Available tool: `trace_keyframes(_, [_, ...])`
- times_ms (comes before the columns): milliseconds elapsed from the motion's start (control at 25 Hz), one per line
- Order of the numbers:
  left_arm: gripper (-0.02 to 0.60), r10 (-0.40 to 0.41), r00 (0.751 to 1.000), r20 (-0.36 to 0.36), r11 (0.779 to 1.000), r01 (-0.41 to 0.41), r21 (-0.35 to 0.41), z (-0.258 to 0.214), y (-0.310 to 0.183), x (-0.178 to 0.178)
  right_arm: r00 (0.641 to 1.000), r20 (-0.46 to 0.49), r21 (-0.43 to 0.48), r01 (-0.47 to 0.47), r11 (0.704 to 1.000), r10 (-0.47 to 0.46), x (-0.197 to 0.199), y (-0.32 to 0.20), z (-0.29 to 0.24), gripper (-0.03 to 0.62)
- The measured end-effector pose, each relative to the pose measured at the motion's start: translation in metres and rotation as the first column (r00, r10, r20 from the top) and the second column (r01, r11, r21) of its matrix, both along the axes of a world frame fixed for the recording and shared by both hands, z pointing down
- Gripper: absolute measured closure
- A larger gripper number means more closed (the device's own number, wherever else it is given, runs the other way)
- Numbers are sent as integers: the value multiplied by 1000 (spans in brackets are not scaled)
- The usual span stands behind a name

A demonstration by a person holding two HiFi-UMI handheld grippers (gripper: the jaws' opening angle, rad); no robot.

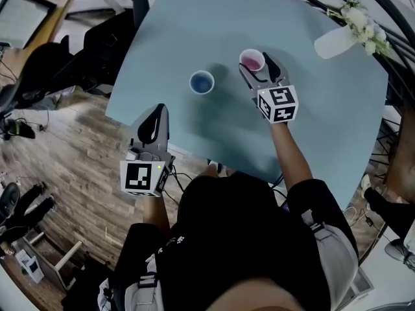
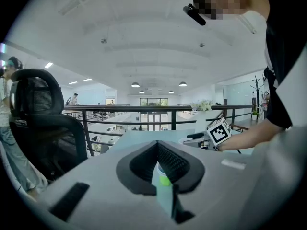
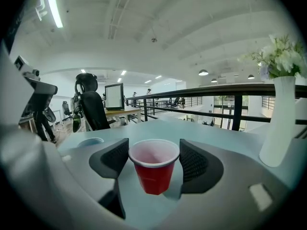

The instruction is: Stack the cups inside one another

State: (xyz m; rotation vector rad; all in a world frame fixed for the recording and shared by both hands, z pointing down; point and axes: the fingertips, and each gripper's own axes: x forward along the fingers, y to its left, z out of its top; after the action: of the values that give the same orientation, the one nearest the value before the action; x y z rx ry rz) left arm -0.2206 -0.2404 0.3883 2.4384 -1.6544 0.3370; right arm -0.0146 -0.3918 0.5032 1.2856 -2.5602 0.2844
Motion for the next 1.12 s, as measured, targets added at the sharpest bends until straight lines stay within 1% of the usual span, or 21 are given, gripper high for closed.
trace_keyframes(360, [589,-18,1000,-25,999,19,42,-9,14,-12,996,37,40,85,996,-86,-36,24,-34,263])
trace_keyframes(840, [589,-93,995,-34,995,95,43,-14,40,-35,974,87,77,202,976,-208,-92,45,-63,263])
trace_keyframes(960, [589,-117,992,-36,992,119,47,-12,45,-48,967,95,77,231,970,-237,-110,47,-64,263])
trace_keyframes(1120, [589,-142,989,-34,989,144,45,-13,48,-57,956,122,70,260,963,-267,-126,48,-64,263])
